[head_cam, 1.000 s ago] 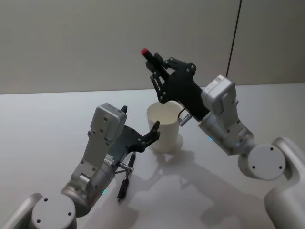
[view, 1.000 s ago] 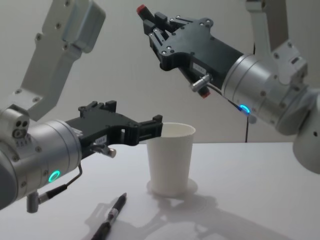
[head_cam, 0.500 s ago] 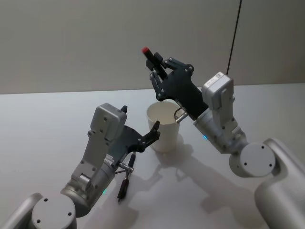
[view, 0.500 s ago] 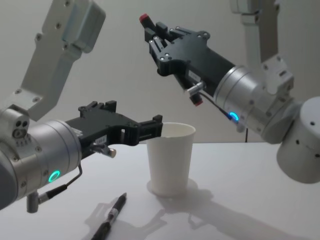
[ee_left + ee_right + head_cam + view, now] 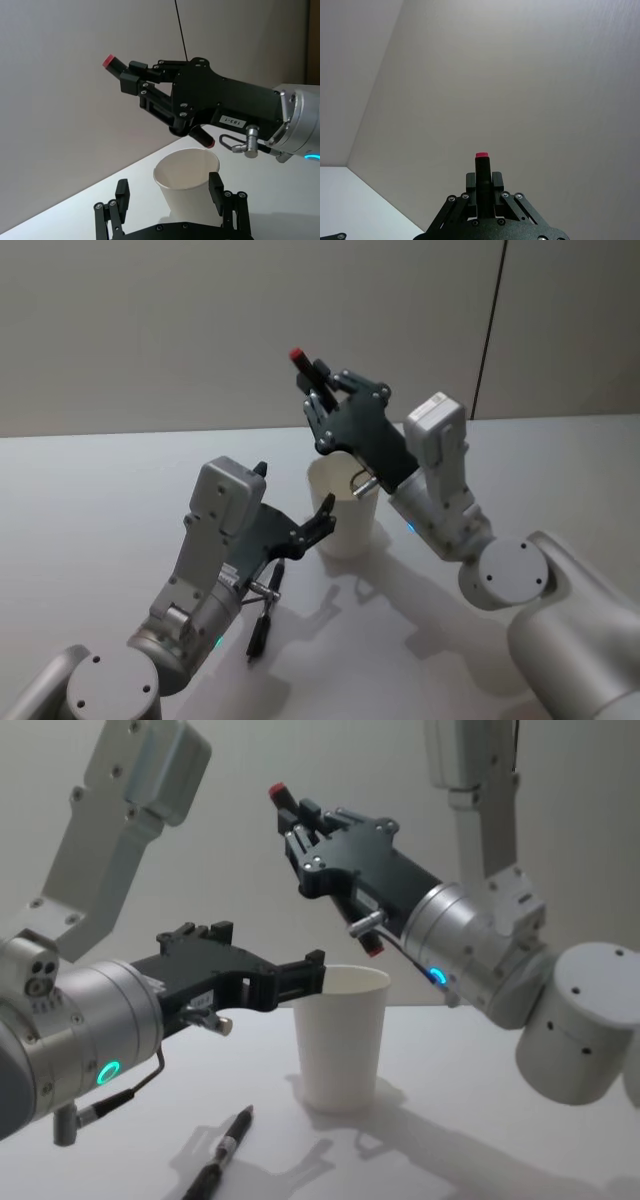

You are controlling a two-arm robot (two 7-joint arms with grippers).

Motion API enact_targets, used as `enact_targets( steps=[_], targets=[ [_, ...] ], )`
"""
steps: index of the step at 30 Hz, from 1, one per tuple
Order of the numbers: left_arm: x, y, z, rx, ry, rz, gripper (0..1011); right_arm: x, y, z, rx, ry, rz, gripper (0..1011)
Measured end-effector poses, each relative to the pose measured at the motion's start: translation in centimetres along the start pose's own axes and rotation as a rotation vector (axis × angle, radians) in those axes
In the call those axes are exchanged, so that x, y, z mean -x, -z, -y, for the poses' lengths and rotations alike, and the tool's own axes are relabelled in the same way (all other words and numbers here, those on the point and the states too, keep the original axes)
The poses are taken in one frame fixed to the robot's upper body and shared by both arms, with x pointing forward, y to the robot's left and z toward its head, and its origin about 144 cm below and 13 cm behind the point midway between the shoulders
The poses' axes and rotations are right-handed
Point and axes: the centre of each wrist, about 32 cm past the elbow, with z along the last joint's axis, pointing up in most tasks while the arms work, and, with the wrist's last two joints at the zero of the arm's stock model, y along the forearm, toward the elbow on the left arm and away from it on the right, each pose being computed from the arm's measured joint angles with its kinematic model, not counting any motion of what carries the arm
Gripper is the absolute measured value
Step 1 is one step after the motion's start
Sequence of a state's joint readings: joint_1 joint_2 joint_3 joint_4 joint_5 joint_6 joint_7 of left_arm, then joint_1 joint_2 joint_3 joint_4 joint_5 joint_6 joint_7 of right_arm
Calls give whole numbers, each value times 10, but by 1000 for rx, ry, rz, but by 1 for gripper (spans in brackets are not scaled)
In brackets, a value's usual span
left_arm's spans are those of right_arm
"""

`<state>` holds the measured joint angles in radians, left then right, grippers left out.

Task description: Place the pen into the pen holder.

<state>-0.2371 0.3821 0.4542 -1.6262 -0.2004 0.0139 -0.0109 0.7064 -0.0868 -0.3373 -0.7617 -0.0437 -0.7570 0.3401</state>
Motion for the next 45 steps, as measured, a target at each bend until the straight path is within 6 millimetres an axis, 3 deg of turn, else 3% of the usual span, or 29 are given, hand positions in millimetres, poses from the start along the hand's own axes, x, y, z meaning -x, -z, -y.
enact_targets(
  steps=[11, 22, 24, 25, 34, 38, 45],
  targets=[
    [0, 0, 0, 0, 0, 0, 1004, 2, 16, -11, 13, -11, -34, 190],
    [0, 0, 0, 0, 0, 0, 1005, 1, 23, -17, 12, -25, -51, 556],
    [0, 0, 0, 0, 0, 0, 1005, 1, 24, -18, 11, -28, -52, 569],
    [0, 0, 0, 0, 0, 0, 1005, 1, 25, -19, 9, -29, -52, 657],
    [0, 0, 0, 0, 0, 0, 1005, 1, 26, -21, 2, -34, -52, 921],
    [0, 0, 0, 0, 0, 0, 1005, 1, 26, -21, -2, -33, -51, 1001],
    [0, 0, 0, 0, 0, 0, 1005, 2, 24, -20, -14, -17, -42, 1001]
  ],
)
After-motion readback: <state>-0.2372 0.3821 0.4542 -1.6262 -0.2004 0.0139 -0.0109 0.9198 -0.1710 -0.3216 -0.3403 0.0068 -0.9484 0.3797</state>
